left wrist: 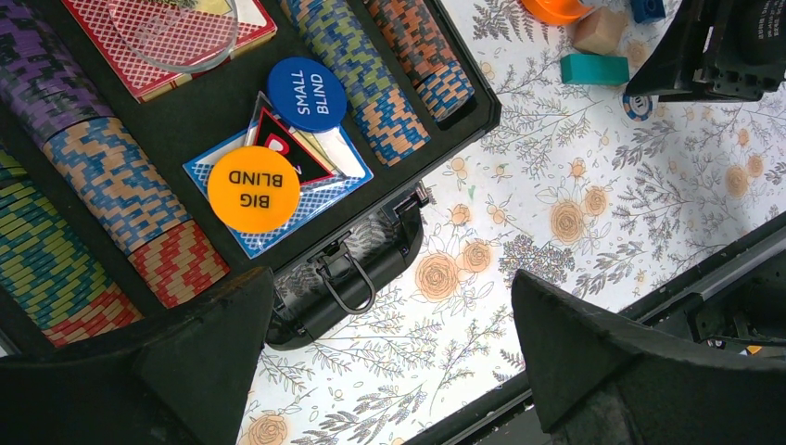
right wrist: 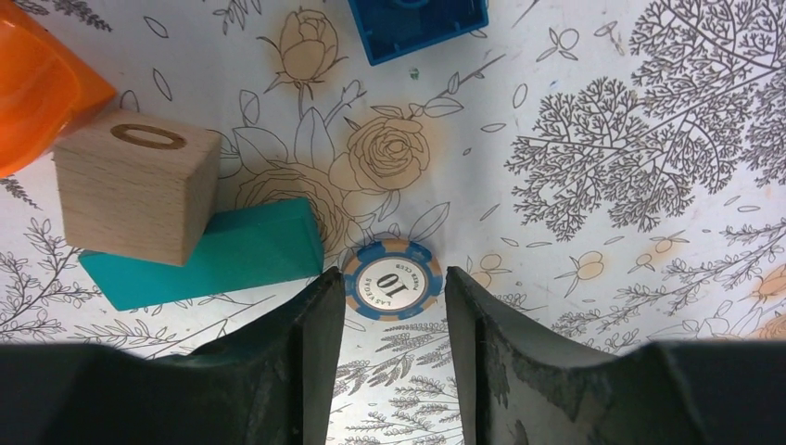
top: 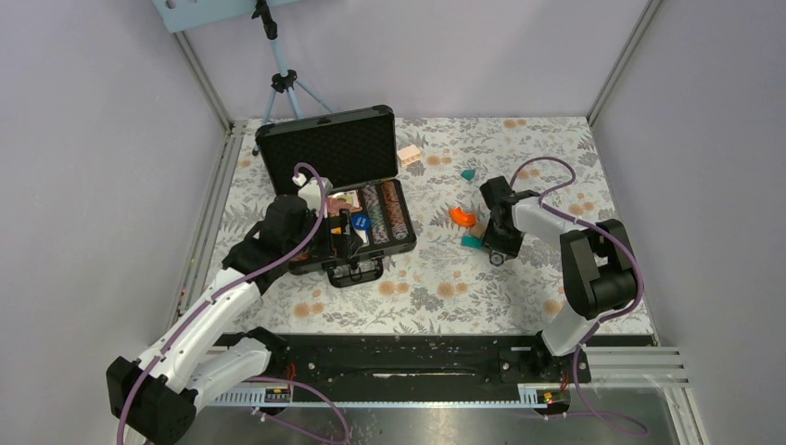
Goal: Pack up texas hold em set
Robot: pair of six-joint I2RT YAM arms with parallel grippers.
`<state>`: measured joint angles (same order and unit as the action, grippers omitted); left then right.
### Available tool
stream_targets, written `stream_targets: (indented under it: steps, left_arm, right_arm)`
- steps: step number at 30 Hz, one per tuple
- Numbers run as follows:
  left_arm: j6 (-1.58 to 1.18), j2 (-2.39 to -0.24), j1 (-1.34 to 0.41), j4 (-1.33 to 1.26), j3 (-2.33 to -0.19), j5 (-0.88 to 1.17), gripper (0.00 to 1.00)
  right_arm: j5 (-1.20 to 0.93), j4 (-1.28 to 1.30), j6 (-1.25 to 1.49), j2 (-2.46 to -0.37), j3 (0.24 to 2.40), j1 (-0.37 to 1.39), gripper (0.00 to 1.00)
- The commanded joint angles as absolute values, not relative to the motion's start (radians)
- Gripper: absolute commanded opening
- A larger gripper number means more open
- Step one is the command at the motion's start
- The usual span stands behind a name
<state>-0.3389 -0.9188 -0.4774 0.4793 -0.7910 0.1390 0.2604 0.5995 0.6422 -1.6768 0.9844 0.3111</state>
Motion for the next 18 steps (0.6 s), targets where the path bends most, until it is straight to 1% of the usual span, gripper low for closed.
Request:
stream_targets:
  steps: [1,12,18]
  left_arm:
    - [-0.329,-0.919,-0.472,0.456,-0.813,0.148,0.99]
    - [-0.33,-0.923,-0.472,0.456,-0.814,0.15,0.99]
    - [-0.331,-0.929,-0.472,0.455,-0.813,0.157,0.99]
  right_arm:
    - [0.26,0.566,0.601,-1.655,0.979,0.306,0.5]
    - [0.227,0.505,0.556,-1.634,0.953,0.305,0.5]
    - [0.214,0.419,0.511,-1.602,0.91,0.305,0.52]
